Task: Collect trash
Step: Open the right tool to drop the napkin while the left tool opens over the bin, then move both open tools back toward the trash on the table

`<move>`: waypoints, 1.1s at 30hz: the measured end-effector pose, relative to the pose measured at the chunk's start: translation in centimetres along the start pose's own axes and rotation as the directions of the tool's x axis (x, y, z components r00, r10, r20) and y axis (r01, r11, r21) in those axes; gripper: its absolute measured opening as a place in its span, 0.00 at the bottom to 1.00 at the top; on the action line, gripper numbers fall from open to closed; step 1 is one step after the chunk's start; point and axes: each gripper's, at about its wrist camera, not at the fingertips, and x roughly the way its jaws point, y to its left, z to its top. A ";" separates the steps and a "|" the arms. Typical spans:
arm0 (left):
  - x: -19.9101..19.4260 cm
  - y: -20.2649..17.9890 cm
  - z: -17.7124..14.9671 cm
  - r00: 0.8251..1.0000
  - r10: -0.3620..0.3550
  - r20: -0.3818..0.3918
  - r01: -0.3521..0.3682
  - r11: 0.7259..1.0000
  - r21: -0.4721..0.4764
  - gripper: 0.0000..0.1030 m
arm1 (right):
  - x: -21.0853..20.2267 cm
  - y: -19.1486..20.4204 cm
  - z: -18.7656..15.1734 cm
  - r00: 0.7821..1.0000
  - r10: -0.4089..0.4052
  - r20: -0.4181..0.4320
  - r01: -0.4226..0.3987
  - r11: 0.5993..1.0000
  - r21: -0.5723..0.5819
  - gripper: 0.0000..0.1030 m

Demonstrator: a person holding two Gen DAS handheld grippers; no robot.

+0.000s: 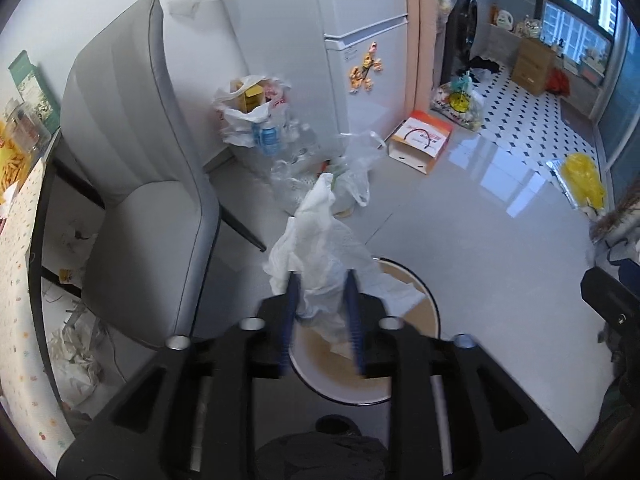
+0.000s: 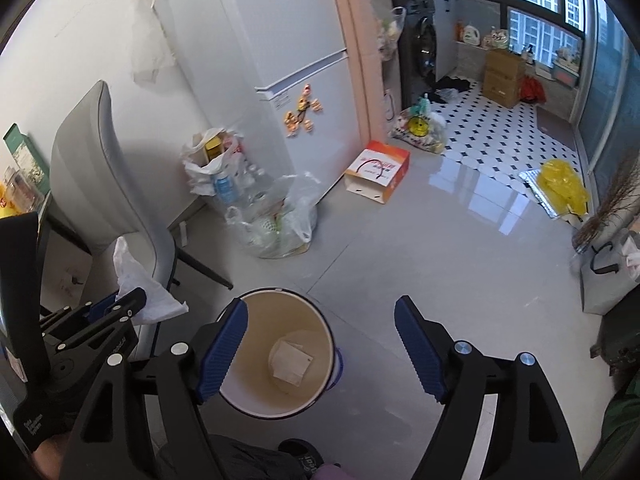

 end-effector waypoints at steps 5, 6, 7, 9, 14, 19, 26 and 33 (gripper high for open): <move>-0.7 0.1 0.2 1.000 -0.001 0.022 0.002 1.000 -0.020 0.56 | -0.4 -0.8 -0.2 1.000 -0.004 -0.003 0.004 1.000 0.021 0.73; -1.0 0.3 0.3 1.000 0.001 0.030 0.000 1.000 -0.024 0.60 | -0.4 -0.8 -0.1 1.000 -0.002 -0.001 0.002 1.000 0.023 0.73; -1.3 0.5 0.4 0.999 -0.004 0.038 0.006 1.000 -0.029 0.65 | -0.6 -0.7 -0.1 1.000 0.001 0.003 -0.001 1.000 0.025 0.73; -1.8 1.0 0.5 0.999 0.010 0.052 -0.008 0.999 -0.037 0.69 | -0.8 -0.5 0.0 1.000 0.005 0.012 -0.006 1.000 0.019 0.73; -3.5 2.4 0.6 0.994 0.061 0.087 -0.056 0.997 -0.052 0.88 | -1.4 0.3 0.0 1.000 0.021 0.013 -0.021 1.000 0.011 0.74; -5.5 4.8 0.1 0.989 0.105 0.109 -0.097 0.992 -0.076 0.93 | -2.1 2.2 0.2 0.998 0.051 0.022 -0.050 0.999 -0.009 0.82; -8.7 9.5 -1.4 0.979 0.154 0.133 -0.134 0.979 -0.151 0.94 | -4.7 6.7 -0.2 0.993 0.104 0.054 -0.099 0.992 -0.076 0.89; -12.8 14.0 -3.5 0.964 0.199 0.176 -0.157 0.962 -0.225 0.94 | -8.3 10.7 -0.4 0.985 0.141 0.102 -0.128 0.983 -0.128 0.92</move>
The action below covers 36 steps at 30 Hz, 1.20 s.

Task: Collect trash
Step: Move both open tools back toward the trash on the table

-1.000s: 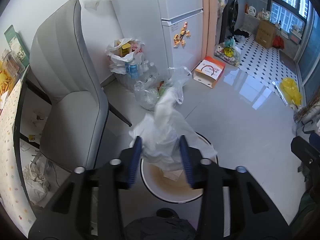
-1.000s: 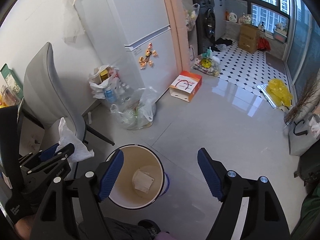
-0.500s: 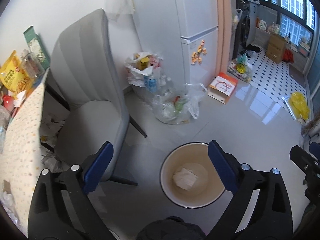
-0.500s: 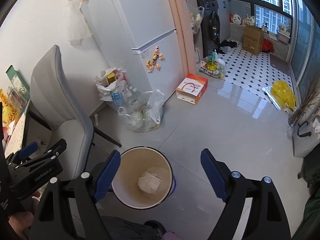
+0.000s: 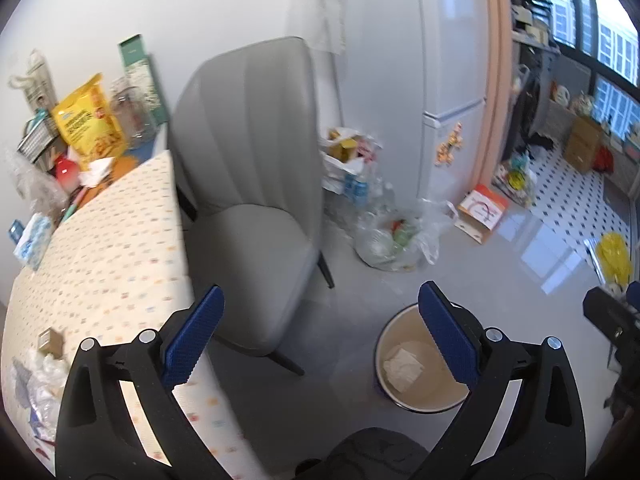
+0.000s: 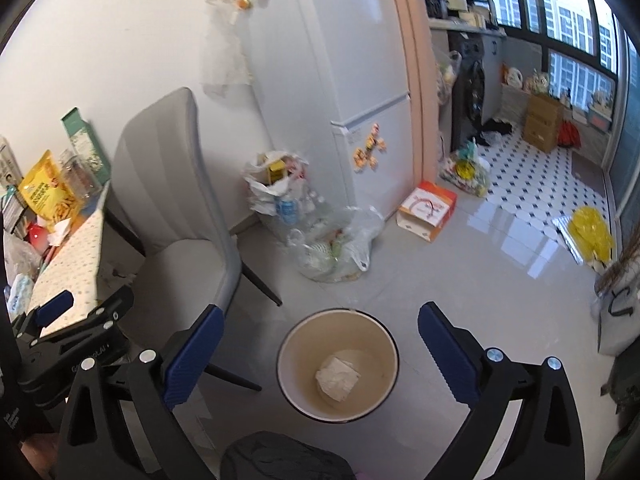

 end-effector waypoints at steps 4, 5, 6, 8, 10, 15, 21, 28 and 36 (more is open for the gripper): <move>-1.8 3.2 -0.5 0.999 0.023 0.022 -0.022 0.999 -0.046 0.94 | -1.9 2.8 0.1 1.000 0.016 0.026 -0.015 0.999 -0.040 0.92; -2.3 4.1 -0.7 0.999 0.028 0.028 -0.026 0.998 -0.056 0.94 | -2.3 3.4 0.0 0.999 0.023 0.029 -0.021 0.999 -0.047 0.92; -2.7 4.8 -0.9 0.999 0.034 0.034 -0.031 0.998 -0.063 0.94 | -2.7 4.1 0.0 0.999 0.030 0.032 -0.028 0.998 -0.055 0.92; -3.7 6.4 -1.4 0.998 0.046 0.047 -0.042 0.995 -0.087 0.94 | -3.8 5.5 -0.1 0.998 0.043 0.049 -0.039 0.996 -0.075 0.92; -4.7 8.1 -2.0 0.997 0.056 0.059 -0.049 0.992 -0.116 0.94 | -4.9 7.1 -0.2 0.996 0.059 0.063 -0.053 0.994 -0.100 0.92; -6.9 11.7 -3.5 0.993 0.088 0.083 -0.072 0.982 -0.176 0.94 | -7.7 11.0 -1.1 0.991 0.095 0.093 -0.077 0.981 -0.176 0.92; -9.7 15.8 -5.5 0.985 0.132 0.107 -0.103 0.965 -0.240 0.94 | -10.4 14.8 -2.5 0.984 0.131 0.118 -0.099 0.965 -0.244 0.93; -12.3 19.6 -7.4 0.975 0.187 0.121 -0.143 0.941 -0.305 0.94 | -13.0 19.2 -4.8 0.974 0.190 0.121 -0.143 0.936 -0.321 0.93; -14.6 23.6 -10.7 0.963 0.250 0.103 -0.195 0.906 -0.376 0.94 | -14.5 22.9 -7.2 0.964 0.250 0.094 -0.196 0.901 -0.386 0.92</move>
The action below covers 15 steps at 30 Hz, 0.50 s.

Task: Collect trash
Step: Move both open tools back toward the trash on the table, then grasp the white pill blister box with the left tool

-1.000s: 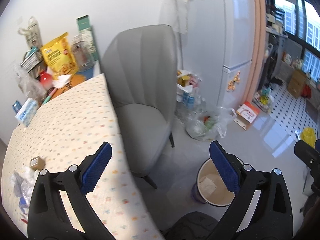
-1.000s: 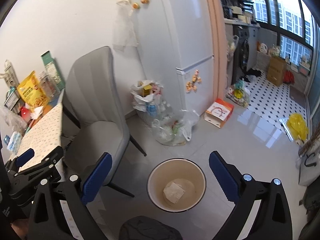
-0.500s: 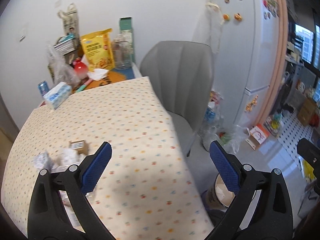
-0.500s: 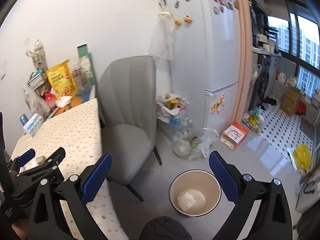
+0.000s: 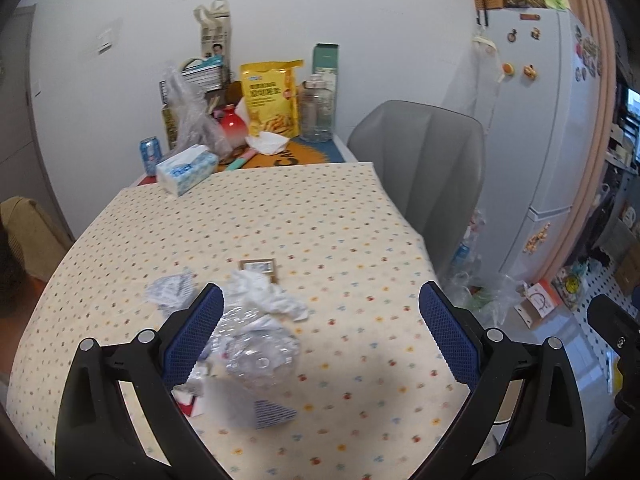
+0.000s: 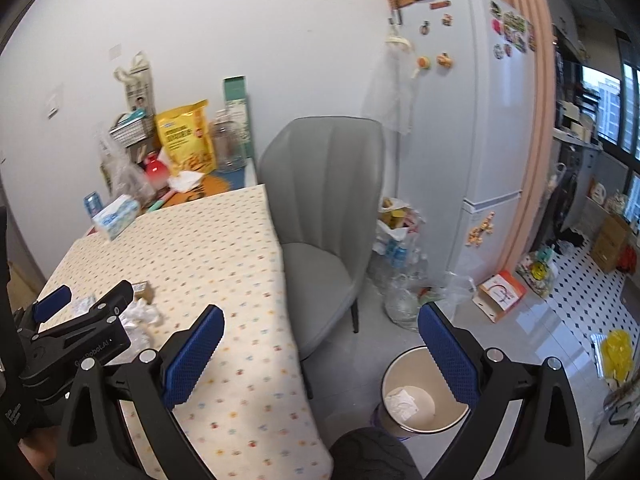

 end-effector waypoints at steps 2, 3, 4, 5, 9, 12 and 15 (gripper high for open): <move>-0.3 1.5 -0.5 1.000 0.021 -0.005 -0.021 1.000 -0.021 0.94 | -0.1 1.2 -0.2 1.000 0.021 -0.006 -0.021 1.000 -0.017 0.93; -0.5 2.1 -0.8 1.000 0.030 -0.008 -0.030 0.999 -0.030 0.94 | -0.1 1.7 -0.4 0.999 0.032 -0.008 -0.033 0.999 -0.027 0.92; -0.6 3.0 -1.1 0.999 0.043 -0.011 -0.044 0.998 -0.046 0.94 | -0.2 2.3 -0.6 0.999 0.043 -0.011 -0.043 0.998 -0.037 0.93; -0.8 3.6 -1.3 0.999 0.051 -0.012 -0.052 0.997 -0.055 0.94 | -0.2 2.8 -0.8 0.999 0.052 -0.015 -0.052 0.998 -0.047 0.92; -1.2 6.3 -2.4 0.996 0.089 -0.027 -0.091 0.991 -0.093 0.94 | -0.3 5.2 -1.7 0.996 0.088 -0.028 -0.090 0.992 -0.088 0.92; -1.6 7.9 -3.2 0.994 0.109 -0.031 -0.112 0.987 -0.114 0.94 | -0.2 6.7 -2.2 0.994 0.105 -0.042 -0.109 0.988 -0.109 0.92; -1.7 9.4 -3.9 0.992 0.120 -0.042 -0.125 0.984 -0.130 0.94 | -0.1 8.1 -2.6 0.992 0.115 -0.055 -0.121 0.984 -0.130 0.92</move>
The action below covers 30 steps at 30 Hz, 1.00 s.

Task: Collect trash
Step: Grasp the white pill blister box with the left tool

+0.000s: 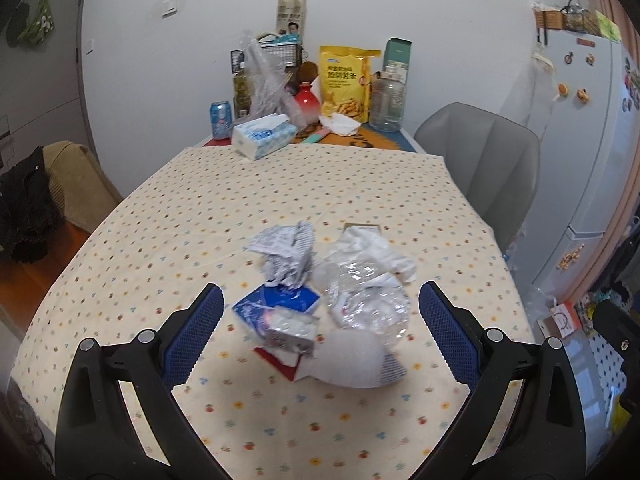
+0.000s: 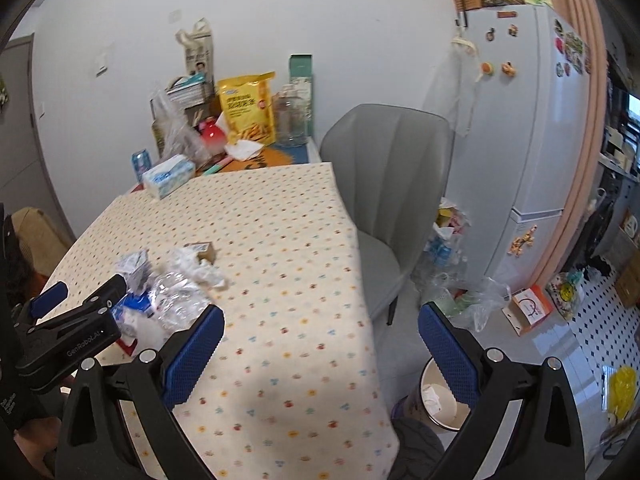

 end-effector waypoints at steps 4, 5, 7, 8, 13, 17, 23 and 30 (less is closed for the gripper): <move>0.3 1.4 -0.3 1.000 0.011 -0.008 -0.011 1.000 -0.011 0.94 | 0.2 1.0 -0.1 1.000 0.006 -0.007 -0.006 1.000 -0.005 0.92; 0.2 1.7 -0.5 1.000 0.013 -0.007 -0.013 1.000 -0.011 0.94 | 0.2 1.2 -0.1 1.000 0.007 -0.008 -0.007 1.000 -0.007 0.92; 0.2 2.1 -0.6 1.000 0.017 -0.009 -0.018 1.000 -0.013 0.94 | 0.3 1.9 -0.2 1.000 0.011 -0.008 -0.011 1.000 -0.015 0.92; 0.2 2.3 -0.7 1.000 0.018 -0.010 -0.018 1.000 -0.016 0.94 | 0.3 2.2 -0.2 1.000 0.014 -0.009 -0.014 1.000 -0.019 0.92; 0.5 3.3 -1.3 1.000 0.020 -0.024 -0.021 0.999 -0.026 0.94 | 0.5 3.8 -0.6 0.999 0.028 -0.017 -0.028 0.998 -0.048 0.92; 0.7 4.4 -1.8 0.999 0.021 -0.042 -0.023 0.999 -0.038 0.94 | 1.0 4.6 -1.0 0.999 0.031 -0.032 -0.033 0.998 -0.048 0.92; 1.9 5.3 -2.6 0.996 0.017 -0.085 -0.020 0.999 -0.038 0.92 | 1.4 5.3 -1.7 0.999 0.019 -0.045 -0.021 0.998 -0.052 0.92; 4.1 4.9 -3.3 0.990 0.011 -0.138 -0.015 1.000 -0.028 0.82 | 2.9 5.6 -2.5 0.996 0.022 -0.082 -0.027 0.998 -0.056 0.91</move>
